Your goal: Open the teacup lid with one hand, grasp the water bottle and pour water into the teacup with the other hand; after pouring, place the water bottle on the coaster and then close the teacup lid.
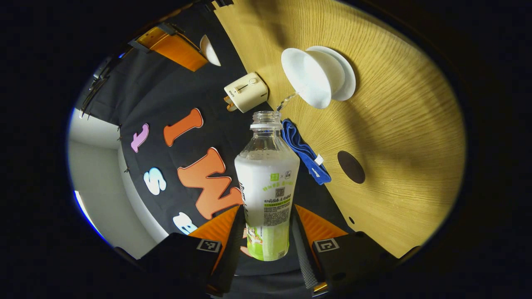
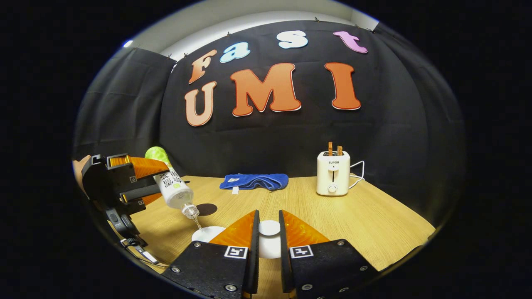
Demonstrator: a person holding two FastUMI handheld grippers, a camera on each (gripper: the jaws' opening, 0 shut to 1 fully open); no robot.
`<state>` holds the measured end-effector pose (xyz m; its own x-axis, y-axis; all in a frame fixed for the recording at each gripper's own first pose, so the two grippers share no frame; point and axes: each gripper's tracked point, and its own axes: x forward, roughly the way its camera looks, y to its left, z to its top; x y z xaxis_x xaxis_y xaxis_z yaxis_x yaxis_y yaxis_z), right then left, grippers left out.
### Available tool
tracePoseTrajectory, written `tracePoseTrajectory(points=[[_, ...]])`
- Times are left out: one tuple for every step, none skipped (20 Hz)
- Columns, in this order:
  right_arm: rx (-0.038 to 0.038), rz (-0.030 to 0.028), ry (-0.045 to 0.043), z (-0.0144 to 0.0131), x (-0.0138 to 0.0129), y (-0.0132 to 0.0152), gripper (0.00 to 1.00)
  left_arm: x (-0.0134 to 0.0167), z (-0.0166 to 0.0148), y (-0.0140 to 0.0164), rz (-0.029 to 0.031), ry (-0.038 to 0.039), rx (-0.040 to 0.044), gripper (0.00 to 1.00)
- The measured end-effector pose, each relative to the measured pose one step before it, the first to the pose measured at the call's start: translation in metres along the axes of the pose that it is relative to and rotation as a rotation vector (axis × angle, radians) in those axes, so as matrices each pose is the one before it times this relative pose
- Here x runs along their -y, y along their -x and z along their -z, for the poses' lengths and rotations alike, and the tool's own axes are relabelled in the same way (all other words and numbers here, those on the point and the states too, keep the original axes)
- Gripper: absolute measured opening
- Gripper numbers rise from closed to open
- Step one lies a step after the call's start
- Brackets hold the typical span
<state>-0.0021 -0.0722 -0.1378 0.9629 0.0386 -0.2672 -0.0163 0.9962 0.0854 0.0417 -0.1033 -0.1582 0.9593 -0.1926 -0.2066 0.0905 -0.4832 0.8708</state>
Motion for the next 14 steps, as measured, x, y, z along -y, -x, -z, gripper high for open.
tracePoseTrajectory(points=[[0.00083, -0.00030, 0.00203, 0.00057, -0.00086, 0.00054, 0.23, -0.00148, -0.00056, -0.00060, -0.00036, -0.00446, 0.00143, 0.64], [-0.00049, -0.00025, 0.00195, 0.00006, 0.00038, -0.00073, 0.22, -0.00007, -0.00098, 0.00068, -0.00036, -0.00497, 0.00199, 0.64], [-0.00019, -0.00109, 0.00168, 0.00050, -0.00073, -0.00011, 0.22, -0.00039, -0.00083, 0.00010, 0.00138, -0.00232, 0.00143, 0.64], [-0.00098, 0.00118, -0.00110, 0.00024, 0.00045, -0.00002, 0.22, 0.00162, -0.00208, -0.00077, 0.00614, -0.00114, 0.00586, 0.64], [-0.00177, -0.00302, -0.00062, 0.00099, -0.00073, -0.00062, 0.22, -0.00095, -0.00134, -0.00116, 0.00189, -0.00446, 0.00630, 0.66], [0.00128, -0.00062, -0.00088, -0.00158, -0.00109, -0.00002, 0.22, -0.00046, -0.00074, -0.00006, -0.00163, -0.00892, 0.00067, 0.64], [0.00046, -0.00392, 0.00182, 0.00051, -0.00092, 0.00056, 0.22, -0.00175, -0.00137, -0.00131, -0.00243, -0.00237, 0.00468, 0.64], [0.00138, -0.00108, 0.00181, 0.00025, -0.00084, 0.00049, 0.22, 0.00007, -0.00153, -0.00075, 0.00113, 0.00153, 0.00249, 0.64], [-0.00127, -0.00004, 0.00072, 0.00006, 0.00025, -0.00022, 0.23, -0.00061, 0.00011, 0.00164, -0.00084, 0.00130, 0.00234, 0.64], [-0.00223, -0.00190, 0.00003, 0.00049, -0.00075, -0.00032, 0.22, 0.00111, -0.00047, -0.00010, 0.00060, 0.00438, 0.00092, 0.64], [-0.00183, 0.00328, -0.00157, 0.00059, 0.00111, -0.00097, 0.22, 0.00126, -0.00111, -0.00133, 0.00318, 0.00418, 0.00478, 0.64], [0.00285, 0.00058, 0.00088, -0.00064, 0.00039, 0.00010, 0.22, 0.00190, -0.00119, -0.00154, 0.00376, 0.00548, 0.00359, 0.66], [0.00389, -0.00175, 0.00090, -0.00115, -0.00140, 0.00101, 0.23, -0.00094, -0.00144, 0.00006, -0.00002, 0.00790, 0.00600, 0.70], [0.00153, -0.00260, -0.00072, -0.00156, -0.00058, 0.00008, 0.22, 0.00163, -0.00156, -0.00041, 0.00386, 0.01479, 0.00594, 0.64]])
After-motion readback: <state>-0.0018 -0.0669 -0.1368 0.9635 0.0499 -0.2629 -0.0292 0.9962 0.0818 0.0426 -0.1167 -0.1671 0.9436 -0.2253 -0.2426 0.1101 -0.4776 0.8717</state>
